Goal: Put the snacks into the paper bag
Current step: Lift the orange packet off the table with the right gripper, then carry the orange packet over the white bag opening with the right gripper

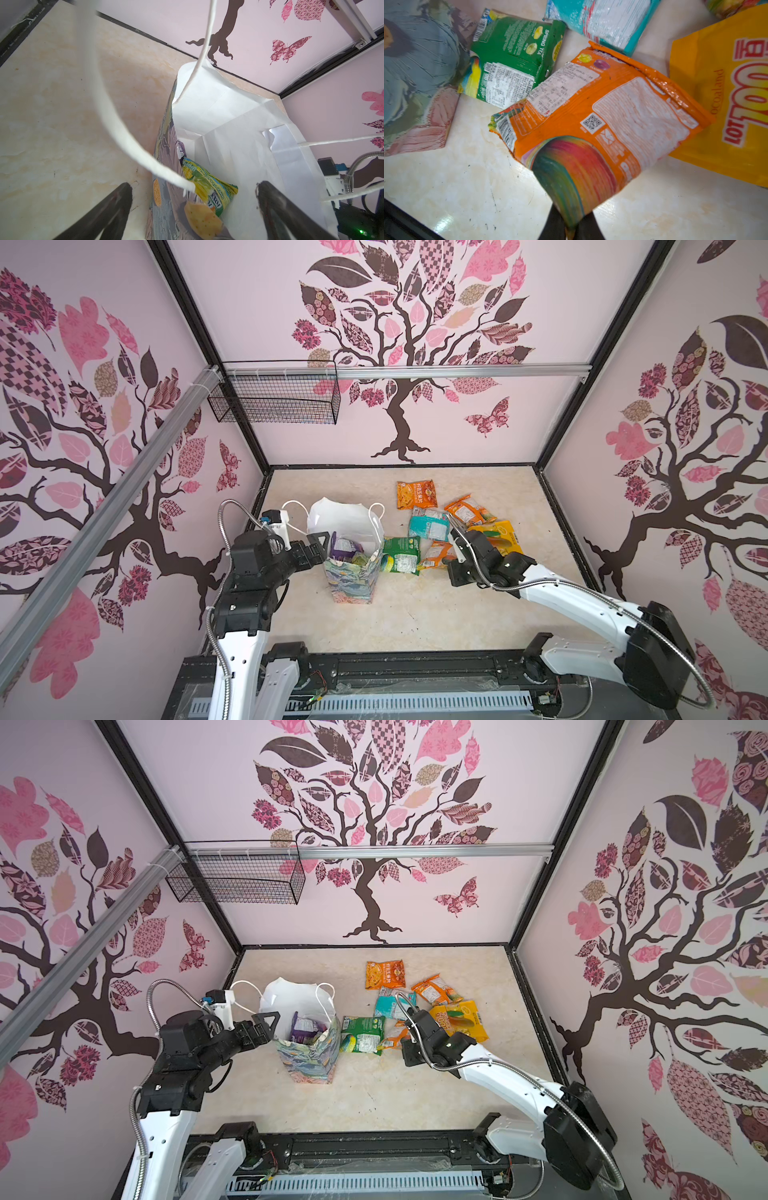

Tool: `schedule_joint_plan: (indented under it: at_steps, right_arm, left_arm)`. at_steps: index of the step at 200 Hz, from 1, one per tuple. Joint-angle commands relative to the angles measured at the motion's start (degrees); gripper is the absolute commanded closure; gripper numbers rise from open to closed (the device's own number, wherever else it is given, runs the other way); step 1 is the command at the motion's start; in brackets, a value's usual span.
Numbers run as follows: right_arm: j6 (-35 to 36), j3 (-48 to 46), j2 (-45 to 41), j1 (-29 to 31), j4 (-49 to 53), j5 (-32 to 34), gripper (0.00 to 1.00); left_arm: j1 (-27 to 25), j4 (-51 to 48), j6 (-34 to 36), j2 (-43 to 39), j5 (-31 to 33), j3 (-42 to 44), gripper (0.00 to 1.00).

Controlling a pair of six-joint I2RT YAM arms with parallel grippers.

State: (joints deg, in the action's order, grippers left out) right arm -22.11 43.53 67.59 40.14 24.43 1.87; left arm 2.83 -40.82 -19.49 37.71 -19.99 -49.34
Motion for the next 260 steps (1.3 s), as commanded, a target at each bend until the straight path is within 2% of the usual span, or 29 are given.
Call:
schedule_joint_plan:
  at_steps: [1,46,118,202,260]
  right_arm:
    - [-1.0,2.9,-4.8,0.0,-1.1,-0.6,1.00]
    - [-2.2,4.7,-10.6,0.0,-1.5,-1.7,1.00]
    - [-1.2,10.7,-12.4,0.0,2.0,-2.9,1.00]
    - [-0.2,21.2,-11.5,0.0,3.4,-8.7,1.00]
    - [0.8,30.3,-7.6,0.1,4.0,-12.4,1.00]
  left_arm:
    - [-0.2,0.5,0.4,-0.4,0.5,1.3,0.02]
    - [-0.2,0.4,0.5,0.4,-0.2,1.3,0.04]
    - [-0.2,0.3,0.6,0.2,-0.1,1.2,0.05]
    - [-0.2,0.4,0.5,0.3,-0.1,1.3,0.05]
    - [-0.2,0.4,0.4,0.7,-0.5,1.3,0.05]
